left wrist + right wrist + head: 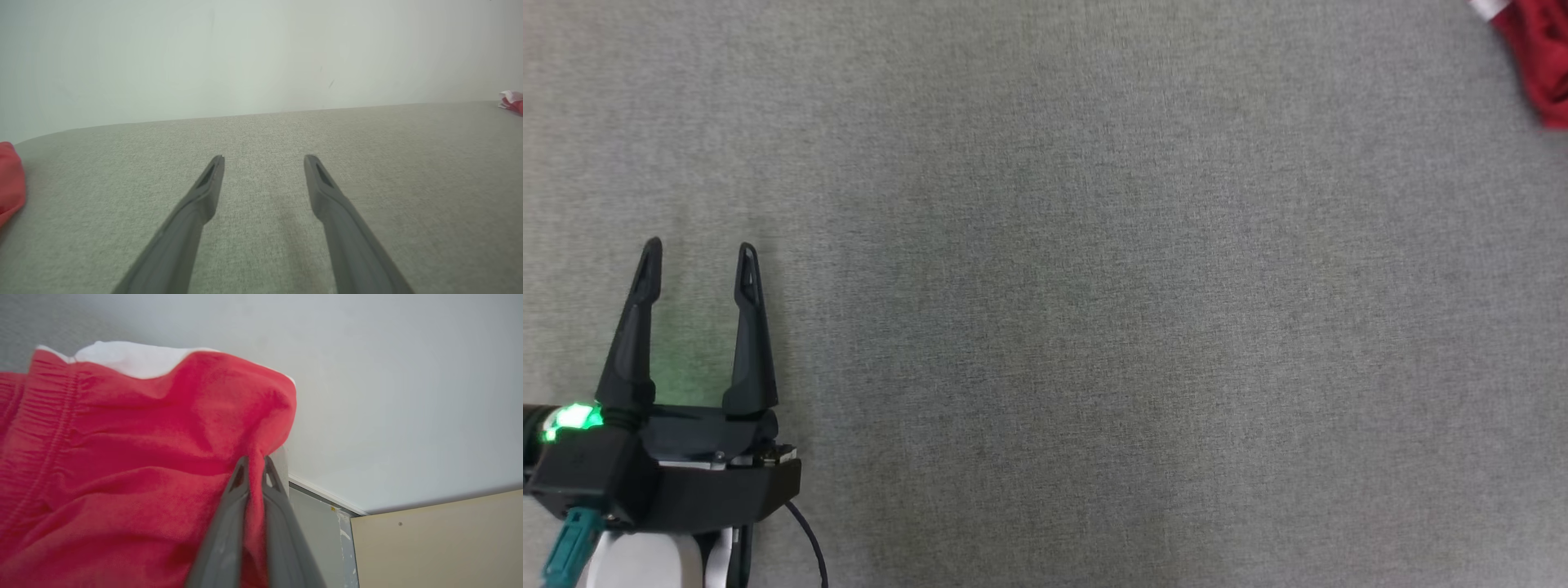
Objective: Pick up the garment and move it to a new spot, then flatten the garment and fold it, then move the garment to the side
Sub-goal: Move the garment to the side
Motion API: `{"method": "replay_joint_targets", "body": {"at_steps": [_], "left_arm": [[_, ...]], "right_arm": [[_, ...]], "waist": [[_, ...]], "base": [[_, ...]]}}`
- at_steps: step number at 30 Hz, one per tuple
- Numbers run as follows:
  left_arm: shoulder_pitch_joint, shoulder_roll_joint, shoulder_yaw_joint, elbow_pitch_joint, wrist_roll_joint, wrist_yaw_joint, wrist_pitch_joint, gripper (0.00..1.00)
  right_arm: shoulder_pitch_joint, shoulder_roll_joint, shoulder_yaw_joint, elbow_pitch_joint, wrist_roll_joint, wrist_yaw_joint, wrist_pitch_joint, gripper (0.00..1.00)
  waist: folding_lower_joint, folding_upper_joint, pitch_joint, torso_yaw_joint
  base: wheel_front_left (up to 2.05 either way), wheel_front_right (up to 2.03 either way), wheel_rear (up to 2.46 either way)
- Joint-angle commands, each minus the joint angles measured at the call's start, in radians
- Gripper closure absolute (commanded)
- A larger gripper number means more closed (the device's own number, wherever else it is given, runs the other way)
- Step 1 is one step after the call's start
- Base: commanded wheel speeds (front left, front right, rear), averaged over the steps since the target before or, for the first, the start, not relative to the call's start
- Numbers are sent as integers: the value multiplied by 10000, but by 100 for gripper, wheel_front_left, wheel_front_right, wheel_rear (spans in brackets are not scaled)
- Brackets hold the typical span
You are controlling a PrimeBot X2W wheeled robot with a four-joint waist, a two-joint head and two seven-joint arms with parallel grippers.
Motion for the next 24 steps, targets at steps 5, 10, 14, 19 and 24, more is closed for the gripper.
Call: {"method": "replay_joint_targets", "body": {"at_steps": [5,10,14,19,24], "left_arm": [[-119,-67,80,-494,264,19,-32,0],[-149,-82,112,-700,336,19,-32,0],[-84,-98,171,-740,393,19,-32,0],[30,-134,293,-599,378,19,-32,0],[274,-187,382,-279,301,19,-32,0]], "right_arm": [[-508,-309,67,59,-209,-29,163,100],[-781,-399,170,172,-401,-29,385,100],[-860,-398,196,331,-457,-29,564,0],[-921,-188,122,423,-648,-29,429,0],[-756,251,-385,570,-563,-29,-94,0]], "waist": [[-2,-2,230,25],[-2,-2,291,72],[-2,-2,320,59],[-2,-2,172,-17],[-2,-2,-410,-58]], "base": [[0,0,0],[0,0,0],[0,0,0],[0,0,0],[0,0,0]]}}
